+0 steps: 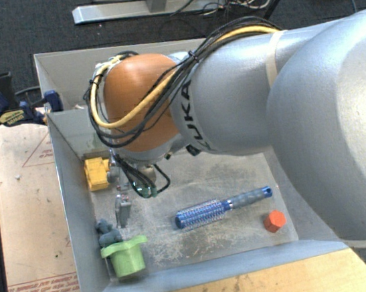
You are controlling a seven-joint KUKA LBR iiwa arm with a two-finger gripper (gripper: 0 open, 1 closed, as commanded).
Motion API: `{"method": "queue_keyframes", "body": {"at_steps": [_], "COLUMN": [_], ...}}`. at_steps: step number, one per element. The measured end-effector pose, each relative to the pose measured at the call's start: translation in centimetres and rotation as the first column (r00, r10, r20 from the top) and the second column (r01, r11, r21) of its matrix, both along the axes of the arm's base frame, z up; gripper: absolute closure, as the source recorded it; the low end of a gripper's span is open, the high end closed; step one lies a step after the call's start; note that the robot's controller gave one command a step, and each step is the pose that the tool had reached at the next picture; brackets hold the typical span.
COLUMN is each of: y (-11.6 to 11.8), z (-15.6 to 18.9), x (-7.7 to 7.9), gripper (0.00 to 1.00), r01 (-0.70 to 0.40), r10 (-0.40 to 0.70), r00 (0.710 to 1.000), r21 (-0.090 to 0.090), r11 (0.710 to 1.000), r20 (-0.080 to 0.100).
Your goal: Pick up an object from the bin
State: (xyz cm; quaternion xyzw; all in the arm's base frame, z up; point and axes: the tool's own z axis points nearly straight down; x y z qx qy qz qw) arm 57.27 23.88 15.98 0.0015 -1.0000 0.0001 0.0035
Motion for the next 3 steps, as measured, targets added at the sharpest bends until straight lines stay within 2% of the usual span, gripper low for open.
{"method": "queue_keyframes", "body": {"at_steps": [1,2,3], "y": [-2.1,-2.2,-2.2], "z": [-7.5,-7.5,6.0], "x": [-6.3,-6.3,-4.0], "gripper": [0.0,1.0,1.0], "r01": [-0.483,-0.481,-0.622], "r10": [0.483,0.481,0.622], "r00": [0.876,0.876,0.783], "r21": [0.001,0.001,-0.003], "r11": [0.876,0.877,0.783], "r20": [0.013,0.011,0.018]}}
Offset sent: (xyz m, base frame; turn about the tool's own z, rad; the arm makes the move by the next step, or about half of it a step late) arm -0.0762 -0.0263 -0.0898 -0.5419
